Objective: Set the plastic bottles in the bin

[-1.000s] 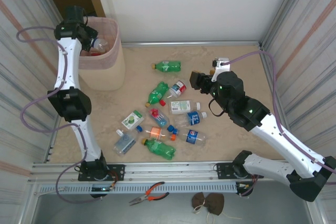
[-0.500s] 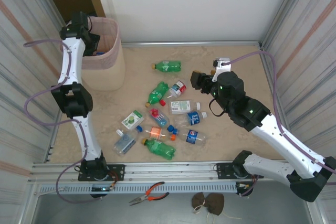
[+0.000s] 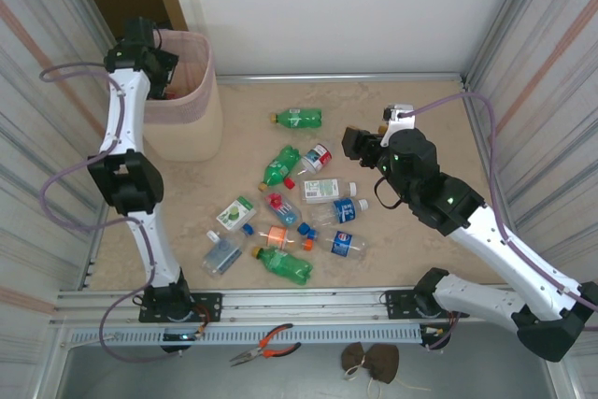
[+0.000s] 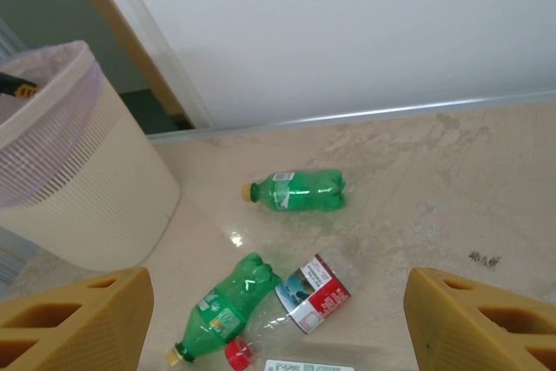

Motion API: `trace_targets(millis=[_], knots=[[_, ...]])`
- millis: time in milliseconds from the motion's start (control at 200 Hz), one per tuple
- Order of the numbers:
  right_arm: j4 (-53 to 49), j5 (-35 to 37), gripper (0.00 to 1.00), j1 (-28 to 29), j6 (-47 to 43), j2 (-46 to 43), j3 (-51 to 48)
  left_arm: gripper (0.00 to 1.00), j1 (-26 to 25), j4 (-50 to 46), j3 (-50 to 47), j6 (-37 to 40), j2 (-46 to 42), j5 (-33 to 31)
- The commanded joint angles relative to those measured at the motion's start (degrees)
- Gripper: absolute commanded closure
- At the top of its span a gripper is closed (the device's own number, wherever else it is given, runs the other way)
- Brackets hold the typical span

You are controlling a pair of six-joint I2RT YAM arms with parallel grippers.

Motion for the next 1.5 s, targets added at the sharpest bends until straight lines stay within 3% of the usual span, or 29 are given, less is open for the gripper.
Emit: trace_targets(millis=[0, 195, 351, 436, 676, 822, 1062, 1247, 1498], knots=[[-0.39, 1.22, 0.25, -0.48, 0.97, -1.06, 0.91, 0.27, -0.55, 13.02, -5.73, 10.44, -8.46, 3.64], [-0.72, 1.65, 0.25, -0.42, 0.63, -1.06, 0.74, 0.31, -0.7, 32.86, -18.64, 27.33, -17.22, 23.11], [-0.5, 1.92, 0.25, -0.73, -0.09, -0.71, -0.04, 0.23, -1.13, 36.21, -22.21, 33.39, -21.06, 37.13], [-0.49, 1.72, 0.24, -0.86, -0.47, -0.13, 0.0, 0.28, -2.21, 33.84, -23.5, 40.64, -23.49, 43.73], [-0.5, -0.17, 0.24, -1.93, -0.79, 1.23, 0.3, 0.27, -10.27, 15.9, -27.52, 64.57, -32.43, 37.17], [-0.34, -0.59, 0.25, -2.86, -0.49, 1.23, -0.21, 0.27, -13.08, 11.19, -33.72, 72.33, -37.19, 35.16], [-0.32, -2.92, 0.24, -4.12, 0.1, 2.97, -0.05, 0.29, -18.67, 6.45, -44.22, 80.51, -41.46, 23.7], [-0.36, -3.34, 0.25, -4.62, 0.11, 2.94, -0.59, 0.24, -22.18, 5.97, -53.28, 81.77, -42.08, 17.65], [-1.02, -3.77, 0.25, -5.13, 0.39, 2.04, -1.27, 0.19, -22.97, 9.11, -63.64, 82.94, -40.07, 16.83]])
